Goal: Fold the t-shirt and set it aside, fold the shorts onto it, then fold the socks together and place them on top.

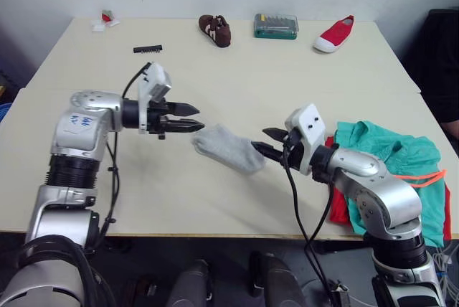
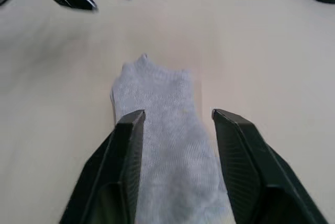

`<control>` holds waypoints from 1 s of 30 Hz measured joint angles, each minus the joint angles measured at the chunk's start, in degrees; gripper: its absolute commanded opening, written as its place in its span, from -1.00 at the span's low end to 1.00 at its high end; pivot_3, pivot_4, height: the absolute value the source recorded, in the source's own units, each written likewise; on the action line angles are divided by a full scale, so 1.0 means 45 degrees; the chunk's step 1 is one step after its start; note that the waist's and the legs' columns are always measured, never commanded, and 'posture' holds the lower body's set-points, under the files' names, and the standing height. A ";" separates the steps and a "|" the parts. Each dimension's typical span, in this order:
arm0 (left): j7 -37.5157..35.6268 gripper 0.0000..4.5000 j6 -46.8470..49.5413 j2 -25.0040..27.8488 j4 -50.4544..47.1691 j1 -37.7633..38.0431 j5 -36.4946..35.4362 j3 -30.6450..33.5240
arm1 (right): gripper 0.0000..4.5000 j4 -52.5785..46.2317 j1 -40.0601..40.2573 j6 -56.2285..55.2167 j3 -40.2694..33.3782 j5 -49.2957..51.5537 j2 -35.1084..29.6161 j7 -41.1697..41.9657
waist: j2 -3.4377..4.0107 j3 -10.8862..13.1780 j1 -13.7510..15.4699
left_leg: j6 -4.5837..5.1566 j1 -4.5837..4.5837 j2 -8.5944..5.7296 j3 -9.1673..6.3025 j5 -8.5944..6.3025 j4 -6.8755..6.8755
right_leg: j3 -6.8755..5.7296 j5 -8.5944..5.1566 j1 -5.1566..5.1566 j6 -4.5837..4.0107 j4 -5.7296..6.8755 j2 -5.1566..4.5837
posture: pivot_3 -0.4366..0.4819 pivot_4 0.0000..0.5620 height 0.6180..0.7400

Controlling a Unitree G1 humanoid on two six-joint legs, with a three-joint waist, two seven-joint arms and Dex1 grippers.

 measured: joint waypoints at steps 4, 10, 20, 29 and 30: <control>0.1439 -0.98 -0.0479 -0.1712 0.1158 0.0163 0.0644 -0.0784 | -1.00 0.1698 -0.0723 -0.0613 0.1351 -0.0691 0.0620 -0.0099 | -0.0003 0.0001 -0.0021 | -0.0003 -0.0005 -0.0003 0.0010 0.0004 0.0001 | 0.0003 0.0001 -0.0008 0.0002 0.0009 0.0010 | -0.05 -0.47 1.00; 0.2601 -0.99 -0.0853 -0.2031 0.1902 0.0432 0.1829 -0.1599 | -1.00 0.4650 -0.1163 -0.2053 0.2995 -0.2699 0.0790 -0.0433 | -0.0002 0.0000 -0.0080 | -0.0020 0.0000 0.0003 0.0031 0.0014 -0.0002 | 0.0021 0.0001 -0.0016 0.0001 0.0010 0.0015 | -0.05 -0.47 1.00; 0.3008 -0.99 -0.1427 -0.0722 0.1902 0.1017 0.2214 -0.1101 | -1.00 0.3498 0.0314 -0.2967 0.2510 -0.3613 -0.1018 -0.0094 | -0.0031 -0.0022 -0.0035 | -0.0015 0.0052 0.0002 0.0027 -0.0027 -0.0003 | 0.0034 0.0000 0.0016 0.0000 -0.0011 -0.0016 | -0.05 -0.47 1.00; 0.2905 -0.99 -0.0602 -0.1260 0.0536 0.1548 0.1817 -0.0795 | -1.00 0.2381 -0.0830 -0.1604 0.1159 -0.2108 0.0015 0.0088 | -0.0030 -0.0021 -0.0066 | -0.0040 0.0045 0.0016 0.0029 -0.0024 -0.0013 | 0.0036 -0.0001 0.0000 -0.0003 0.0008 -0.0004 | -0.05 -0.47 1.00; 0.2919 -0.99 -0.0360 -0.1366 0.0371 0.1508 0.1698 -0.0760 | -1.00 0.2322 -0.1049 -0.1580 0.1198 -0.2100 0.0205 0.0072 | -0.0030 -0.0021 -0.0056 | -0.0046 0.0044 0.0017 0.0026 -0.0021 -0.0014 | 0.0032 -0.0002 0.0000 -0.0004 0.0015 -0.0003 | -0.05 -0.47 1.00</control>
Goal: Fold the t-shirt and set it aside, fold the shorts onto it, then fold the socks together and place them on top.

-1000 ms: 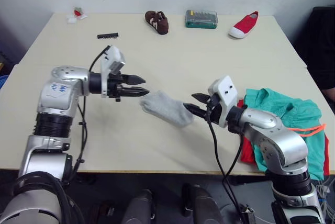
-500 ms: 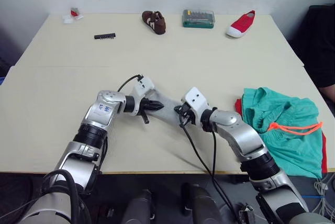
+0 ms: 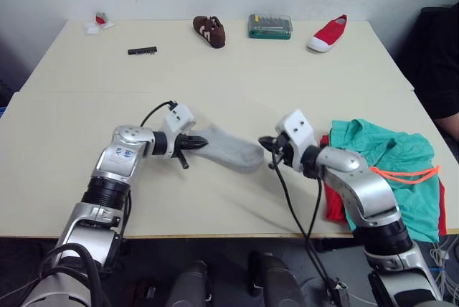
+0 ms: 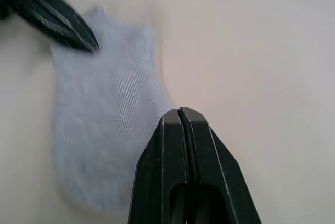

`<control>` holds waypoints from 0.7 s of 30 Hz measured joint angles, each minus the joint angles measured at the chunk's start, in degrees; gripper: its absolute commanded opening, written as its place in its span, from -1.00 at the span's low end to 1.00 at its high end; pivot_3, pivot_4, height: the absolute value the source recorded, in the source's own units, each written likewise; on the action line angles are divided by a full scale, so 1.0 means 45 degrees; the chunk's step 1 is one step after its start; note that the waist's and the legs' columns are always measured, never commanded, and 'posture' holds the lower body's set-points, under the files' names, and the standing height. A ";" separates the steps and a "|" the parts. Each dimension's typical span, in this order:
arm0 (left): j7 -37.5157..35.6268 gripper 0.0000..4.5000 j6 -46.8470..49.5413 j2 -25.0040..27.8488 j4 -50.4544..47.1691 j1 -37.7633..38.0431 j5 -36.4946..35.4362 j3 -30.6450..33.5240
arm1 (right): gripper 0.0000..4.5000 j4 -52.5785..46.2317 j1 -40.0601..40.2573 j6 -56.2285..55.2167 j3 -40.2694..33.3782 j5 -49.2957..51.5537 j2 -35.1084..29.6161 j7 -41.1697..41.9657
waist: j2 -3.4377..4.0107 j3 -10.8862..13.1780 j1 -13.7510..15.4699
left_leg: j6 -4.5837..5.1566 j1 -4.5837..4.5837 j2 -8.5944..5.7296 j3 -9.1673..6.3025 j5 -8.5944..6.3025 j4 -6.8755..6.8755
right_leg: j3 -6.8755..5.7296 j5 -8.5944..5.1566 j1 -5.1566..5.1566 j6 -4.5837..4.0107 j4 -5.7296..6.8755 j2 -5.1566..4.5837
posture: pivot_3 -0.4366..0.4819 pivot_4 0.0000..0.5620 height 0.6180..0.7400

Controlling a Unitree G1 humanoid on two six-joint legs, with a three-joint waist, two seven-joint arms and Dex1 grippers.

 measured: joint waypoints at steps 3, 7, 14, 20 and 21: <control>0.0001 -0.99 0.0787 -0.0199 -0.0341 -0.0513 -0.0425 0.0098 | -1.00 0.0124 -0.0320 -0.0031 0.0626 -0.0082 0.0673 -0.0044 | 0.0000 0.0000 0.0001 | -0.0004 -0.0012 -0.0001 0.0000 0.0003 0.0002 | -0.0003 0.0000 -0.0002 0.0000 -0.0004 0.0003 | -0.05 -0.47 1.00; -0.0046 -0.99 0.0695 -0.0258 -0.0475 -0.1252 -0.0415 -0.0048 | -1.00 0.1470 -0.0179 -0.0398 0.1947 -0.0797 0.0852 -0.0038 | 0.0000 -0.0001 0.0028 | -0.0004 -0.0017 -0.0023 0.0012 0.0007 0.0006 | 0.0002 0.0001 0.0003 0.0003 -0.0016 -0.0010 | -0.05 -0.47 1.00; -0.0240 -0.99 -0.2070 -0.0684 0.3189 -0.1572 0.0639 -0.1084 | -1.00 0.1359 0.0746 -0.1445 0.2580 -0.1715 -0.0392 0.0517 | -0.0015 -0.0010 0.0019 | 0.0008 -0.0005 -0.0014 0.0033 -0.0001 0.0007 | 0.0002 0.0004 0.0009 0.0009 -0.0031 0.0006 | -0.05 -0.47 1.00; -0.0705 -0.99 -0.3335 -0.0374 0.4254 -0.1794 0.1009 -0.1164 | -1.00 0.0963 0.1322 -0.1812 0.2525 -0.1856 -0.0931 0.0907 | -0.0046 -0.0035 -0.0014 | 0.0061 0.0081 0.0003 0.0032 -0.0042 0.0005 | 0.0005 0.0003 0.0087 0.0008 -0.0085 0.0001 | -0.05 -0.47 1.00; -0.0785 -0.99 -0.3302 -0.0273 0.4071 -0.1657 0.1008 -0.1146 | -1.00 0.0971 0.1322 -0.1892 0.2525 -0.1867 -0.0993 0.0989 | -0.0044 -0.0040 -0.0023 | 0.0054 0.0085 0.0007 0.0031 -0.0045 0.0004 | 0.0007 0.0003 0.0088 0.0008 -0.0085 0.0002 | -0.05 -0.47 1.00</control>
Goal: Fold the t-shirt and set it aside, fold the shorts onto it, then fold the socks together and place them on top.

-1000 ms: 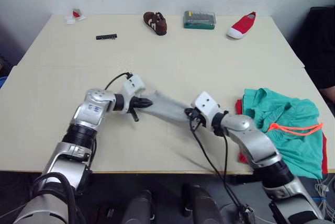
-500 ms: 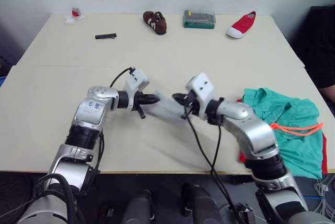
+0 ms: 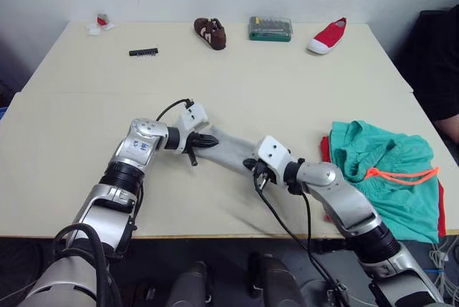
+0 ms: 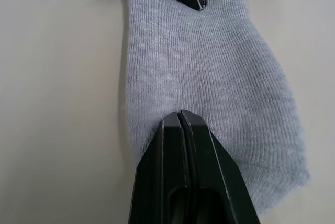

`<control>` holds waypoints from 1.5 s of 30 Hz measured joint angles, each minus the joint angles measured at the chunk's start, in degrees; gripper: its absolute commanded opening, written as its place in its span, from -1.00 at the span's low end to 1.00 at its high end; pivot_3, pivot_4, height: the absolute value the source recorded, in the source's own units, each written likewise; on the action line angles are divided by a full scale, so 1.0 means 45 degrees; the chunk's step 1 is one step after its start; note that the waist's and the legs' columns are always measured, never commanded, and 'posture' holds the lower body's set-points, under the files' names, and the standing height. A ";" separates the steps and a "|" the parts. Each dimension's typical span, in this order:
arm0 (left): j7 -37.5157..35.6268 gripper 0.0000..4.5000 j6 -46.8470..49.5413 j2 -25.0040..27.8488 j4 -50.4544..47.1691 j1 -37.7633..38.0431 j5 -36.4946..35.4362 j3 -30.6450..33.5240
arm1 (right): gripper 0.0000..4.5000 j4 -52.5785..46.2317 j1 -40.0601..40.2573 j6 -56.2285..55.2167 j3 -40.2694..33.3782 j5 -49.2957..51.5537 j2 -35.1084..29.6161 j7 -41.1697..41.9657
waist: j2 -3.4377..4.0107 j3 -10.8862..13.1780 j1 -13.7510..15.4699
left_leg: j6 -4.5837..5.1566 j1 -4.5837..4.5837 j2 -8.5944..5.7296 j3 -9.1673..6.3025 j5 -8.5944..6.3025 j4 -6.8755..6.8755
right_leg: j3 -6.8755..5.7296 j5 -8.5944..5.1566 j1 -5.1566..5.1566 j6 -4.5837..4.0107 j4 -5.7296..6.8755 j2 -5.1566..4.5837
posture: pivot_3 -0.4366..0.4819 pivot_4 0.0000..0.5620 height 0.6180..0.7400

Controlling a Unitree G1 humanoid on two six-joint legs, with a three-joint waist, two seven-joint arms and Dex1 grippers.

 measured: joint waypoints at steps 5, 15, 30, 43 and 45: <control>-0.0137 -0.99 0.0747 0.0687 -0.1807 0.1194 -0.0076 0.0307 | -1.00 0.0189 -0.0008 -0.0512 -0.0103 0.0034 -0.0443 0.0552 | 0.0005 -0.0021 -0.0019 | -0.0027 0.0005 0.0025 0.0000 -0.0016 -0.0004 | 0.0006 -0.0006 -0.0002 -0.0011 -0.0007 0.0012 | -0.05 -0.47 1.00; 0.0276 -0.99 0.1672 0.0833 -0.3208 0.2073 -0.0423 0.1043 | -1.00 -0.0272 -0.0140 0.0536 -0.2333 0.1854 -0.0708 0.1440 | 0.0006 -0.0038 0.0045 | -0.0031 -0.0014 0.0032 -0.0010 -0.0021 -0.0007 | 0.0005 -0.0008 -0.0020 -0.0016 -0.0010 0.0007 | -0.05 -0.47 1.00; 0.0152 -1.00 0.0658 0.0288 -0.1424 0.1093 -0.0328 0.0778 | 0.46 -0.4943 0.2649 1.1612 -0.9071 0.7589 0.4248 -0.2815 | 0.0028 -0.0053 0.0274 | -0.0032 -0.0039 0.0039 -0.0023 -0.0036 -0.0027 | 0.0006 -0.0012 -0.0048 -0.0026 -0.0018 -0.0009 | -0.05 -0.47 1.00; 0.0191 -1.00 0.0503 0.0208 -0.1167 0.0919 -0.0153 0.0678 | 0.98 -0.1960 -0.0370 1.3147 -1.2794 0.7633 0.8055 -0.5841 | 0.0056 -0.0100 0.0031 | -0.0030 -0.0040 0.0035 -0.0014 -0.0016 -0.0052 | 0.0015 -0.0002 -0.0066 -0.0038 -0.0010 -0.0011 | -0.05 -0.47 1.00; 0.0192 -1.00 0.0582 0.0215 -0.1213 0.0922 -0.0148 0.0676 | 0.98 -0.1586 -0.0552 1.3116 -1.3076 0.7722 0.8056 -0.5915 | 0.0047 -0.0122 0.0034 | -0.0030 -0.0039 0.0035 -0.0016 -0.0015 -0.0071 | 0.0014 -0.0002 -0.0065 -0.0038 -0.0023 -0.0010 | -0.05 -0.47 1.00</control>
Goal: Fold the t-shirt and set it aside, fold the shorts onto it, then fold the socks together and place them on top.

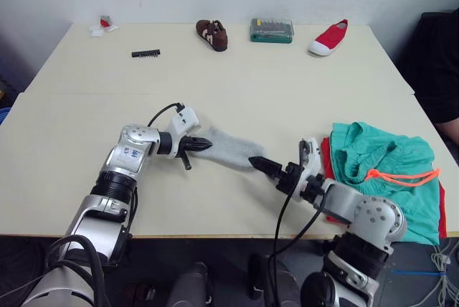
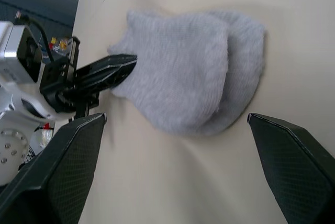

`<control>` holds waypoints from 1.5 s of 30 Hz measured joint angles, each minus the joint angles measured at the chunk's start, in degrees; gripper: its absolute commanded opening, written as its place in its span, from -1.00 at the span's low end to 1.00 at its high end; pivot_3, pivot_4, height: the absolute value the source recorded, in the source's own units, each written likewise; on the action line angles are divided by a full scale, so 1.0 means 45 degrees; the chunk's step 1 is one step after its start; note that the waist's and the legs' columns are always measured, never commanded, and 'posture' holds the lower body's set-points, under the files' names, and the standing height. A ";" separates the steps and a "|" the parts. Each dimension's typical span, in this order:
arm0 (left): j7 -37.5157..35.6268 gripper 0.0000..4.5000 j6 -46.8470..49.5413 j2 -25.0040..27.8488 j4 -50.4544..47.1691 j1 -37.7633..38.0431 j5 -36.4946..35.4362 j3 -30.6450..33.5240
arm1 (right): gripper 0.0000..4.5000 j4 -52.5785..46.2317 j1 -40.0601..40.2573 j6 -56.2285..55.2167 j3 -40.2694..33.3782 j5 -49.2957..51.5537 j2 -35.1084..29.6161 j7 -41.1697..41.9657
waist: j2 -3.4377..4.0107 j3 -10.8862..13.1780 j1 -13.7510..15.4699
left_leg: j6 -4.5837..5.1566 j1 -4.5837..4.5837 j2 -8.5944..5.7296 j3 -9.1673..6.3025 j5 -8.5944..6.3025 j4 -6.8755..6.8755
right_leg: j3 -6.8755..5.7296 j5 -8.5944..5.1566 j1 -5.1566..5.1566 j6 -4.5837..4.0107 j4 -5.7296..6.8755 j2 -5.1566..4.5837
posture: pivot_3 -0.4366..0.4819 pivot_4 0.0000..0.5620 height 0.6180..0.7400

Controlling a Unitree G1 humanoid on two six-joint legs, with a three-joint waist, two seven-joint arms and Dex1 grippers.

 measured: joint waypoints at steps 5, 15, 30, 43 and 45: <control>0.0071 -1.00 0.0066 0.0031 -0.0078 0.0031 0.0038 0.0001 | 0.55 0.0684 -0.0069 -0.0549 0.0022 0.0163 0.0000 -0.0345 | -0.0029 -0.0036 -0.0044 | -0.0006 0.0012 0.0000 0.0005 0.0001 -0.0011 | 0.0005 0.0000 0.0006 0.0000 -0.0003 -0.0001 | -0.05 -0.47 1.00; 0.0332 -1.00 0.0258 0.0060 -0.0435 0.0256 0.0020 0.0150 | -0.99 0.1691 -0.0491 -0.1310 0.0810 0.0425 -0.0076 -0.1159 | -0.0040 -0.0043 -0.0205 | -0.0024 0.0037 -0.0001 0.0006 0.0052 -0.0133 | 0.0008 -0.0003 -0.0008 -0.0013 -0.0030 0.0000 | -0.05 -0.47 1.00; 0.0447 -1.00 0.0240 0.0066 -0.0728 0.0372 -0.0013 0.0249 | -0.99 0.2064 -0.1431 -0.1211 0.1474 0.1002 -0.1038 -0.1134 | -0.0017 -0.0028 -0.0353 | -0.0023 -0.0005 -0.0001 0.0008 0.0052 -0.0174 | 0.0001 -0.0004 -0.0048 -0.0014 -0.0050 0.0002 | -0.05 -0.47 1.00; 0.0751 -1.00 0.0163 -0.0086 -0.0771 0.0451 -0.0071 0.0307 | -0.99 0.4022 -0.3035 -0.2790 0.4108 0.0840 -0.1125 -0.0060 | -0.0014 -0.0026 -0.0353 | -0.0022 -0.0011 -0.0002 0.0006 0.0052 -0.0180 | -0.0010 -0.0003 -0.0048 -0.0013 -0.0039 0.0005 | -0.05 -0.47 1.00; 0.0801 -1.00 0.0209 -0.0056 -0.0845 0.0555 -0.0112 0.0405 | -0.99 0.4438 -0.3119 -0.3448 0.4710 0.0534 -0.1168 0.0228 | -0.0014 -0.0026 -0.0362 | -0.0022 -0.0011 -0.0002 0.0008 0.0052 -0.0180 | -0.0010 -0.0003 -0.0048 -0.0013 -0.0041 0.0004 | -0.05 -0.47 1.00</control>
